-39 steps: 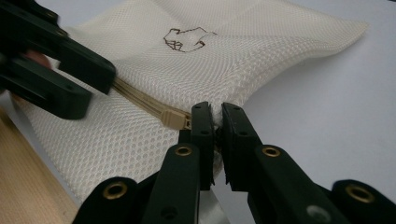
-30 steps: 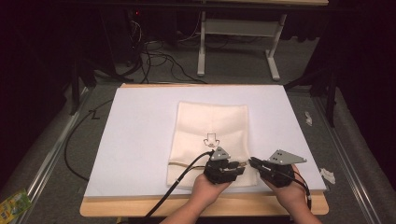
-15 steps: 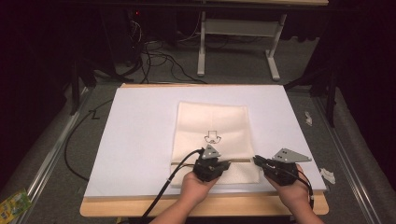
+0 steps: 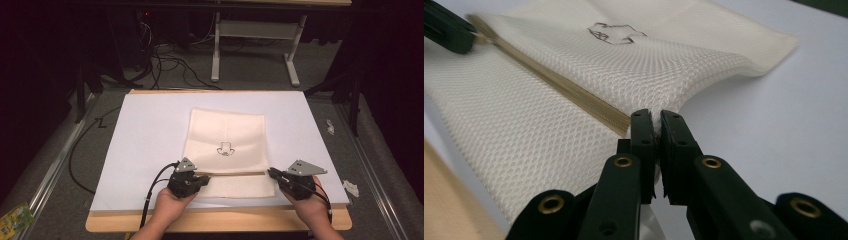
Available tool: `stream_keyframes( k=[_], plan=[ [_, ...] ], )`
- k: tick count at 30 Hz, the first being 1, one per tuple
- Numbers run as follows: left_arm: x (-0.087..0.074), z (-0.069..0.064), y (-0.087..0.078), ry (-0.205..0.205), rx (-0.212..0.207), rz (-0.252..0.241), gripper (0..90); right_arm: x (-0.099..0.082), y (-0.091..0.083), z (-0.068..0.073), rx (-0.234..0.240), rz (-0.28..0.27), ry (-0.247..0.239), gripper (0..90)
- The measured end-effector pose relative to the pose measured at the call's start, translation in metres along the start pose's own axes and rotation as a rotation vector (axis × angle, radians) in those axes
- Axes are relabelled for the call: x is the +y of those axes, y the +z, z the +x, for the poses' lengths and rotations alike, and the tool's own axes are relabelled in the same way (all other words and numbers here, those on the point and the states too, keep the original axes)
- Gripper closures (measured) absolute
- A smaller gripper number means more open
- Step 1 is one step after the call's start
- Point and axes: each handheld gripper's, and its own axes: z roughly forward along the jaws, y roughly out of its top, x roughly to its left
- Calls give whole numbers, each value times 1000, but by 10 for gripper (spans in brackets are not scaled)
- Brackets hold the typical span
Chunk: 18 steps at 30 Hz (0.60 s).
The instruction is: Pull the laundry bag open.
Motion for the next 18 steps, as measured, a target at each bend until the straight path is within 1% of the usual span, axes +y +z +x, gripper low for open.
stream_keyframes(
  k=[1,2,3,4,5,6,7,8,9,10,11,12,13,14,15,17,18],
  plan=[
    [-4,9,-3,-34,5,6,881,0,0,-2,-28,6,-10,870],
    [-10,20,-7,-79,8,4,881,-1,-1,-7,-44,7,10,870],
    [-15,31,-12,-123,12,-2,881,-4,-3,-14,-58,3,40,870],
    [-19,41,-19,-157,15,-11,881,-7,-6,-23,-71,0,76,870],
    [-22,51,-26,-182,2,-28,881,-11,-9,-31,-80,-4,105,869],
    [-23,57,-31,-207,-51,-49,879,-15,-12,-39,-81,-9,128,868],
    [-22,56,-35,-198,-51,-53,878,-18,-13,-44,-39,-18,162,866],
    [-21,52,-36,-173,-22,-50,877,-19,-12,-42,-33,-11,152,863],
    [-21,48,-36,-142,2,-41,874,-19,-9,-38,-37,5,127,854],
    [-21,46,-36,-120,10,-45,869,-20,-7,-36,-30,13,115,836],
    [-22,44,-37,-107,2,-64,837,-20,-6,-35,-23,4,110,804],
    [-22,43,-37,-96,-3,-86,747,-21,-5,-35,-16,-2,114,768],
    [-22,42,-38,-88,5,-103,651,-21,-4,-35,-12,-9,123,706],
    [-20,41,-40,-83,19,-115,587,-21,-5,-36,-10,-19,136,649],
    [-19,40,-42,-68,41,-129,554,-21,-5,-38,-9,-26,145,601],
    [-15,38,-51,-7,129,-170,477,-22,-9,-41,-19,-49,165,521],
    [-14,38,-57,8,168,-196,447,-22,-11,-43,-27,-66,166,474]
  ],
)
